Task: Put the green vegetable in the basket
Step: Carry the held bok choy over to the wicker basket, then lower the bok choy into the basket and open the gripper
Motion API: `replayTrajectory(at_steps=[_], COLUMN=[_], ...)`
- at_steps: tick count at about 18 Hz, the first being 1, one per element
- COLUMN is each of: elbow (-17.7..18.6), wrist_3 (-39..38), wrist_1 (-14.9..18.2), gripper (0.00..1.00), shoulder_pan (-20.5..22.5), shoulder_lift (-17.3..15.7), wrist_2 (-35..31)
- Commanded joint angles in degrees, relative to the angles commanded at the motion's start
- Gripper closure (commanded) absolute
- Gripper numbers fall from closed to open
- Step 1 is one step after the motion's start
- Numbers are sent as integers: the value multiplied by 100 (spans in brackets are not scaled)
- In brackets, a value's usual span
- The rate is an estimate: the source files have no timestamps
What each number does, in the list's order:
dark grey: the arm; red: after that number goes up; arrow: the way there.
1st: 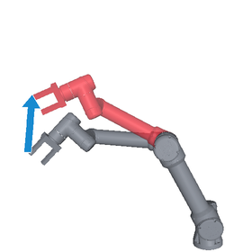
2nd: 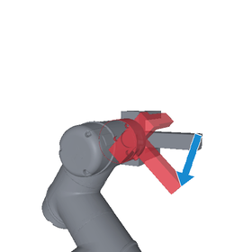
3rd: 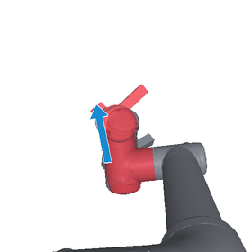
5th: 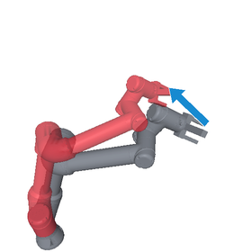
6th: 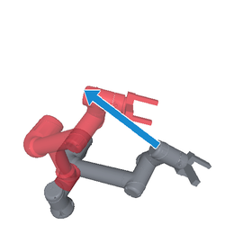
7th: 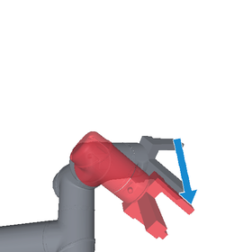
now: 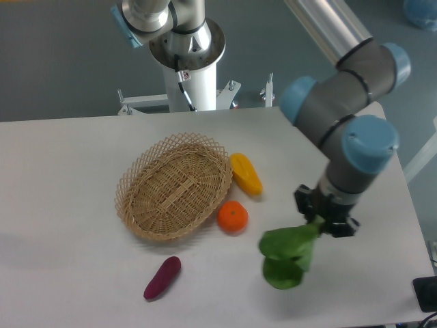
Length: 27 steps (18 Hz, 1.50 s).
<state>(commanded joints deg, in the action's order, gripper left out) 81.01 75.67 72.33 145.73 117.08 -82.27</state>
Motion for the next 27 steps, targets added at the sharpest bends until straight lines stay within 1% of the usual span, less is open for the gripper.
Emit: replayTrajectory(at_steps=[2,5,7,10,11,13,17,18,21,22,25,27], elbow=[396,862,1126,1600,1776,1839,2242,2357,2419,2411,2428,2419], wrist_3=[35,44,9,9,9,-9,-26,-44,-324,-360,-404,-396], wrist_1=[-9,-26,-44,-53,-79,-219,-272,-281,-509,-519,-527,-527], gripper=[73,73,73,73,73,73,73,71,70,68,53,33], shoulder_pan=[-167,-422,-650,-852,-992,-1116,-1257,-1266,-1336,-1354,-1363,-1380], shoulder_lift=[-246,-545,-669,-906,-941,-942,-994,-1029,-1012,-995,-968,-959], wrist_2=[79,351,335,352,352,361,361,352,335,326,317,317])
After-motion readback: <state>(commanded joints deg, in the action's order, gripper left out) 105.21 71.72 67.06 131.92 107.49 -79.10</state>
